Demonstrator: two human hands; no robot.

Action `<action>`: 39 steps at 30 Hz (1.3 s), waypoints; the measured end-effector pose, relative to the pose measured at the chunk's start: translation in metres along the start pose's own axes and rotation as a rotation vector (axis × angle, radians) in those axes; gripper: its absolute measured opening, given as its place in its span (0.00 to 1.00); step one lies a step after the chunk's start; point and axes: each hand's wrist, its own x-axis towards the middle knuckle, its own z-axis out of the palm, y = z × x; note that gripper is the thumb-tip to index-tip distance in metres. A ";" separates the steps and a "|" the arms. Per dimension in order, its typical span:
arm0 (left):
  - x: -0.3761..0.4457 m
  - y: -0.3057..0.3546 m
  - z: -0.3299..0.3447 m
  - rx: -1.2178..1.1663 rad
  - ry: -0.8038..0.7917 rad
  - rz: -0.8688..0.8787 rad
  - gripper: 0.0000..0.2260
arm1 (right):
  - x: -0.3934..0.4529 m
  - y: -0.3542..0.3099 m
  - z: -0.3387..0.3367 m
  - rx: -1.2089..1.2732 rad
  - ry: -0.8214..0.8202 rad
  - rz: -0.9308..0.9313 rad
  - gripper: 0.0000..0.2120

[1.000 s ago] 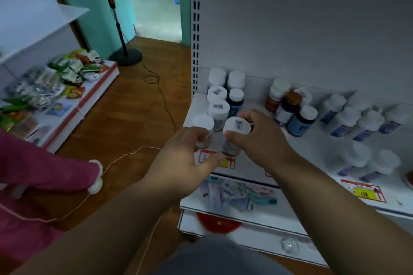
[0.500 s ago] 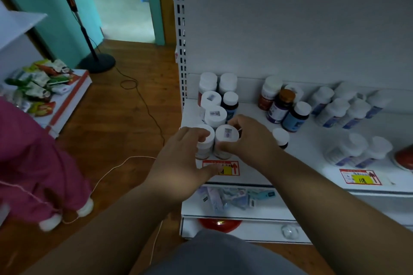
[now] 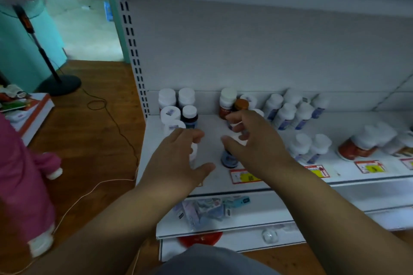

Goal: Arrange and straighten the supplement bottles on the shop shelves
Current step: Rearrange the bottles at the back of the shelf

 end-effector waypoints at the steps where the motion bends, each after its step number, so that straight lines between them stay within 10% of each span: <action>1: 0.003 0.008 0.007 -0.012 0.000 0.003 0.27 | -0.005 0.003 -0.012 0.022 0.024 0.011 0.15; 28: 0.116 0.232 0.203 -0.028 0.089 0.138 0.21 | 0.000 0.212 -0.240 -0.042 0.132 -0.017 0.08; 39: 0.194 0.254 0.247 0.010 0.009 0.010 0.22 | 0.130 0.315 -0.238 -0.365 -0.325 0.033 0.26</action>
